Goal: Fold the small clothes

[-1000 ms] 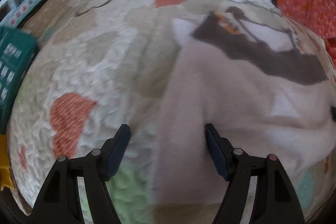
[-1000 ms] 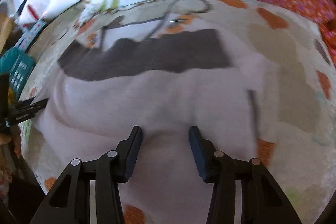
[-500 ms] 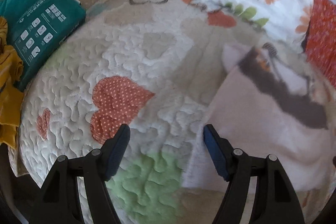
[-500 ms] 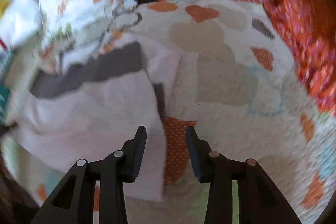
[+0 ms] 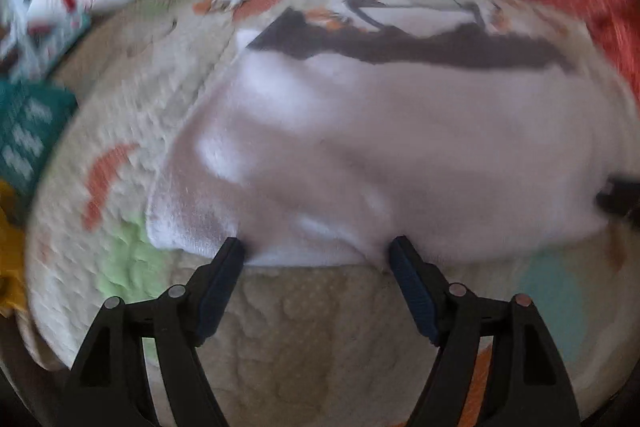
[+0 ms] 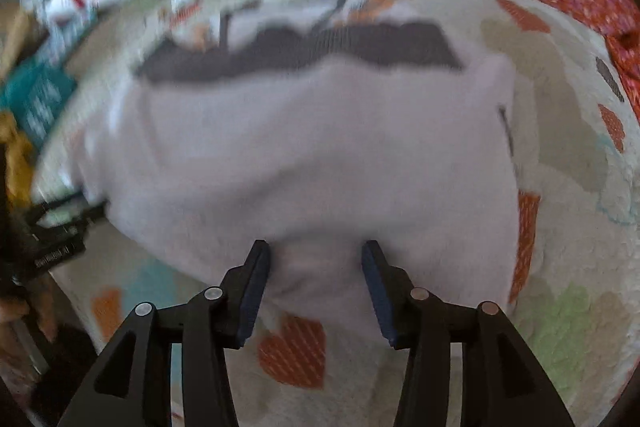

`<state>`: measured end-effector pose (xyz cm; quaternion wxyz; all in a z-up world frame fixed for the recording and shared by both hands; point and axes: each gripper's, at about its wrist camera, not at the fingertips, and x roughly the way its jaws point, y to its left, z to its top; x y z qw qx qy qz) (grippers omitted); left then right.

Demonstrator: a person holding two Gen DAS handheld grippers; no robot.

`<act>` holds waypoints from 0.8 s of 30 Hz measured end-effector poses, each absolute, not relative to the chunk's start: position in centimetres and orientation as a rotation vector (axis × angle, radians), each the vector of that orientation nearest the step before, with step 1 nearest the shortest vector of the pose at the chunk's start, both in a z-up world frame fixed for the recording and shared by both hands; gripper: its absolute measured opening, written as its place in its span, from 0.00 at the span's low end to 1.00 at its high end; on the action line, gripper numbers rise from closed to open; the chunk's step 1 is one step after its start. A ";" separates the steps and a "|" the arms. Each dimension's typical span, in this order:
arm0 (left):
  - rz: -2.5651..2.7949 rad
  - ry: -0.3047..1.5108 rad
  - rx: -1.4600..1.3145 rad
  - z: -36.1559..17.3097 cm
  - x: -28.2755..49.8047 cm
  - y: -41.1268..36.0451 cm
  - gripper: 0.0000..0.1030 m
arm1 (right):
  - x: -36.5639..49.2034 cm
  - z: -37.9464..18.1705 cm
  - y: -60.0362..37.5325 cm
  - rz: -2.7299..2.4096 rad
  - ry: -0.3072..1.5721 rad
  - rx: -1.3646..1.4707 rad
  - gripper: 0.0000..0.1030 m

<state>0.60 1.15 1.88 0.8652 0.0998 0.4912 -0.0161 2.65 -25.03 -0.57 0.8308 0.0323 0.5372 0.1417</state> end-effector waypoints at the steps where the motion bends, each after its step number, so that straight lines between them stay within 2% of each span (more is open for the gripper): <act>1: -0.043 1.046 0.212 1.8 0.5 1.2 0.73 | 1.9 -0.4 -25.2 0.309 1.118 0.047 0.52; 3: -0.060 1.087 0.162 1.6 0.2 2.3 0.73 | 1.2 -0.4 -25.6 0.301 1.137 0.020 0.56; 6: -0.093 1.113 0.045 2.3 0.2 4.0 0.73 | 0.6 -0.5 -26.6 0.274 1.167 -0.026 0.56; 12: -0.089 1.023 -0.101 5.1 1.1 6.2 0.73 | 0.5 3.6 -28.5 0.245 1.026 0.057 0.58; 15: -0.086 1.036 -0.076 4.5 2.2 5.3 0.75 | 1.4 4.2 -27.8 0.247 0.992 0.095 0.58; 19: -0.069 1.115 0.016 1.9 3.1 4.3 0.79 | 3.3 2.6 -25.6 0.261 1.048 0.071 0.61; 20: -0.066 1.095 0.041 2.0 2.9 4.1 0.80 | 3.9 1.7 -24.9 0.255 1.089 0.047 0.65; 22: -0.076 1.089 0.084 2.6 2.4 3.7 0.80 | 4.5 -0.1 -24.1 0.251 1.167 0.001 0.67; 24: -0.090 1.069 0.066 3.6 2.2 4.2 0.80 | 4.3 0.1 -23.6 0.247 1.136 -0.033 0.68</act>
